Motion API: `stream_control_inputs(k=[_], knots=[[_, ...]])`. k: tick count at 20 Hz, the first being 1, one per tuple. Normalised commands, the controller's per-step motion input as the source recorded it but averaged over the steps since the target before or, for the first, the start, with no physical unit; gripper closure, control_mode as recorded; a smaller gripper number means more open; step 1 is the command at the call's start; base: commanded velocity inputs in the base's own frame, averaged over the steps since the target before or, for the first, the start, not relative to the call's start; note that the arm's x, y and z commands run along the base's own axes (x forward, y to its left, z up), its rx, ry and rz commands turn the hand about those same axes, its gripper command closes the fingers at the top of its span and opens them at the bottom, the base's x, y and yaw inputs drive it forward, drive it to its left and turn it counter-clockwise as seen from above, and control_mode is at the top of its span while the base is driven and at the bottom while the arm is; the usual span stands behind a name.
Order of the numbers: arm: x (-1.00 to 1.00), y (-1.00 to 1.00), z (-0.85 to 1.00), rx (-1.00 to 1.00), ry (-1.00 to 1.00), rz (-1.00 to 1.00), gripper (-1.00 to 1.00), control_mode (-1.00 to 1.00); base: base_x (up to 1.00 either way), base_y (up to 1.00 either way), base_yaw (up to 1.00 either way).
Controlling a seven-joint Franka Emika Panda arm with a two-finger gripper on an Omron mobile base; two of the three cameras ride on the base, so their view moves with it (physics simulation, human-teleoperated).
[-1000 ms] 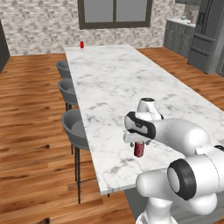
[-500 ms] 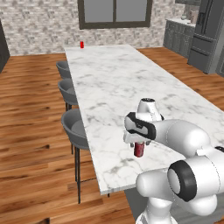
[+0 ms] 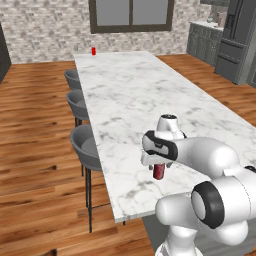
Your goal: Four empty soda cans are scattered around the kitchen. Gather all the cans and cluster them next to the stove for recycling.
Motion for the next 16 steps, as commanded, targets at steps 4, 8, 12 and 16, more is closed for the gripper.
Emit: stream_control_inputs(k=[4,8,12,16], knots=[[0.0,0.0,-0.08,0.0,0.0,0.0,-1.0,-1.0,0.0,0.0,0.0],[0.0,0.0,-0.09,0.0,0.0,0.0,-1.0,-1.0,0.0,0.0,0.0],[0.0,0.0,-0.03,0.0,0.0,0.0,1.0,-1.0,0.0,0.0,0.0],[0.0,0.0,0.0,0.0,0.0,0.0,1.0,-1.0,0.0,0.0,0.0]])
